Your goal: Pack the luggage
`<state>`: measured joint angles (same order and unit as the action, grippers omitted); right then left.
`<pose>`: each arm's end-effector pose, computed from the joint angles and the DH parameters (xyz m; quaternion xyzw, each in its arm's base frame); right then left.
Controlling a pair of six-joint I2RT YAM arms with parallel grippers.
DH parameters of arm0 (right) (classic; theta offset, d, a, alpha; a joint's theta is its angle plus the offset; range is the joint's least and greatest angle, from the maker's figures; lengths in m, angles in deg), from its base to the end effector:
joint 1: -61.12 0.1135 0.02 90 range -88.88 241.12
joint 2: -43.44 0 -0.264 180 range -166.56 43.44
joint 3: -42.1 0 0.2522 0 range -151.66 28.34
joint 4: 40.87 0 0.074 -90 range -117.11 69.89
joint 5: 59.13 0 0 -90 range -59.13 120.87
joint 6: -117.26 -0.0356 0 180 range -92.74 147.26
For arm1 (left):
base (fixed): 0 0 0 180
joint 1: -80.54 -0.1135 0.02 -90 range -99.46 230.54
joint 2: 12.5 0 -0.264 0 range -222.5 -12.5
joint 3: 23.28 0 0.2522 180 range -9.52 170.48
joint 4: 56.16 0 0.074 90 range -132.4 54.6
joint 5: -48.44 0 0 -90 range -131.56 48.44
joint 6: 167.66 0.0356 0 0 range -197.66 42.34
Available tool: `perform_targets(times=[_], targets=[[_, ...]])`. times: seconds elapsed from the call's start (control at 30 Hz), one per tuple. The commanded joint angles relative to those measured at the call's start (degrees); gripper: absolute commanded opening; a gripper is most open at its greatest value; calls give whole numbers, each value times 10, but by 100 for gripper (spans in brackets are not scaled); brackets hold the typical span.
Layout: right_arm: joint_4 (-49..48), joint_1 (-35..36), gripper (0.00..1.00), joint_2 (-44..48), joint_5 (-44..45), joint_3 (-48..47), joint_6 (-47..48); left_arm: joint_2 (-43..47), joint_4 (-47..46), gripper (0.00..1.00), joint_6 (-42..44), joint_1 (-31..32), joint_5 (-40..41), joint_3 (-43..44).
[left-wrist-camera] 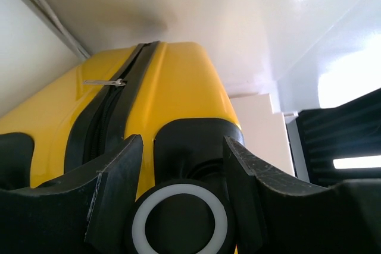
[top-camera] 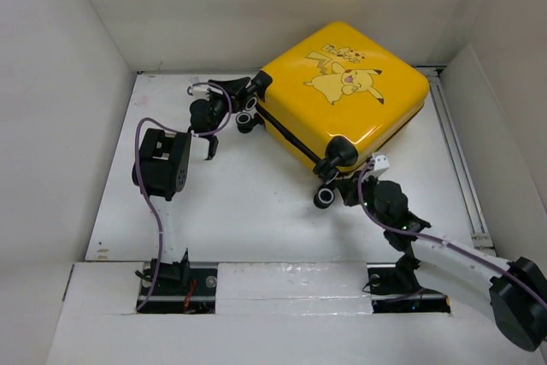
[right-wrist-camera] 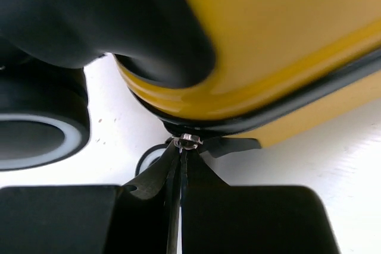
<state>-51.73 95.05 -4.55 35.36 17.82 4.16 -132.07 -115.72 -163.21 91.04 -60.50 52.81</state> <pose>0.1517 0.0987 0.1839 -0.0494 0.7800 0.2705 0.5621 0.4273 -0.0910 0.1994 -0.2570 0.5504 -0.6521 0.4536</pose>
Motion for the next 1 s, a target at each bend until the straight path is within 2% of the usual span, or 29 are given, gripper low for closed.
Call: perform_targets(times=[0.0,0.07,0.2,0.27,0.4,0.5,0.6,0.67,0.7,0.77,0.8,0.87,0.9,0.97], targets=[[-79,62,0,-18,-13,-52,-12,70,-90,0,31,7,-7,-54],[-73,62,0,-45,2,-70,8,91,-108,0,57,7,-14,-83],[13,14,0,-39,-20,-158,59,142,-145,0,82,7,-26,-194],[28,-12,0,-26,-47,-183,86,171,-182,0,89,7,-26,-235],[60,-80,0,-39,-112,-236,106,230,-190,0,108,13,-21,-331],[27,-121,0,-69,-170,-241,75,267,-202,0,116,42,5,-403],[-90,-128,0,-102,-228,-176,21,289,-214,0,110,54,10,-447],[-267,-118,0,-108,-240,-115,-53,295,-214,0,105,59,10,-470],[-338,-112,0,-114,-235,-41,-75,303,-214,0,105,59,10,-477],[-459,-99,0,-121,-209,8,-105,311,-214,0,105,59,10,-485],[-479,-81,0,-121,-193,45,-105,318,-202,0,105,59,17,-485],[-498,-43,0,-89,-126,77,-70,319,-195,0,105,59,17,-485],[-482,10,0,-75,-16,88,-48,319,-195,0,96,65,22,-485],[-445,66,0,-42,96,89,43,312,-206,0,91,65,22,-485]])
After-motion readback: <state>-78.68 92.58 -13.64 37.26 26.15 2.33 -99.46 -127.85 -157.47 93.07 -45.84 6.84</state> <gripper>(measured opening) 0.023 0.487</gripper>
